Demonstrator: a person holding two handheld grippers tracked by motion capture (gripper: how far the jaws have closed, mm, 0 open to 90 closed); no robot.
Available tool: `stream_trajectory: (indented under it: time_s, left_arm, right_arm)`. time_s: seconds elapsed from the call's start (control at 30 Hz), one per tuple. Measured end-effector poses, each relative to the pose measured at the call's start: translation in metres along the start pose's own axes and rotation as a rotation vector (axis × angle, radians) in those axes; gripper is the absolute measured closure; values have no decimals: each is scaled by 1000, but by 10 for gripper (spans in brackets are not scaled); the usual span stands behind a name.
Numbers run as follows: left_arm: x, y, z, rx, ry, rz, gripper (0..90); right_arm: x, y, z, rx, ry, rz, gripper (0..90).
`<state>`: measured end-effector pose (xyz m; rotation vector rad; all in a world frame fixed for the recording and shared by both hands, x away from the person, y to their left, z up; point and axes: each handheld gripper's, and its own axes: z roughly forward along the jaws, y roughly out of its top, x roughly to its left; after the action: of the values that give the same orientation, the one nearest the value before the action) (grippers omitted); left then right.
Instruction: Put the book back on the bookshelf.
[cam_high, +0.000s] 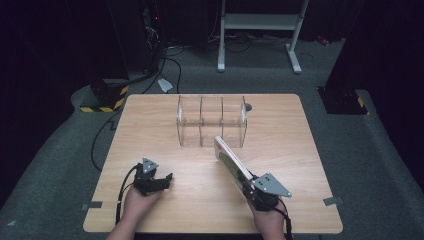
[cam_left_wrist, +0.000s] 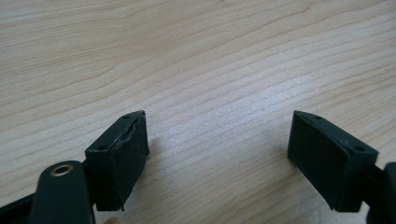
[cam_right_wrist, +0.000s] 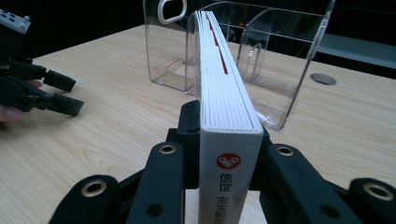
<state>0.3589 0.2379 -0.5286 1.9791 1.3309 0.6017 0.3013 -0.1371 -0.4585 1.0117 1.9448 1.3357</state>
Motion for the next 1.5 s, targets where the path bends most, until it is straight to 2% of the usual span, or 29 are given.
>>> stream_trajectory:
  time_s: [0.63, 0.9, 1.1, 1.5]
  left_arm:
    - [0, 0, 0, -1, 0, 1, 205]
    - [0, 0, 0, -1, 0, 0, 206]
    - [0, 0, 0, 0, 1, -2, 205]
    - [0, 0, 0, 0, 1, -1, 205]
  right_arm:
    - [-16, 1, -8, -24, -76, 41, 754]
    - [-18, 3, -10, -39, -91, 31, 754]
    - [-23, 1, -8, -35, -98, 50, 754]
    - [-26, 6, -3, -53, -140, 47, 753]
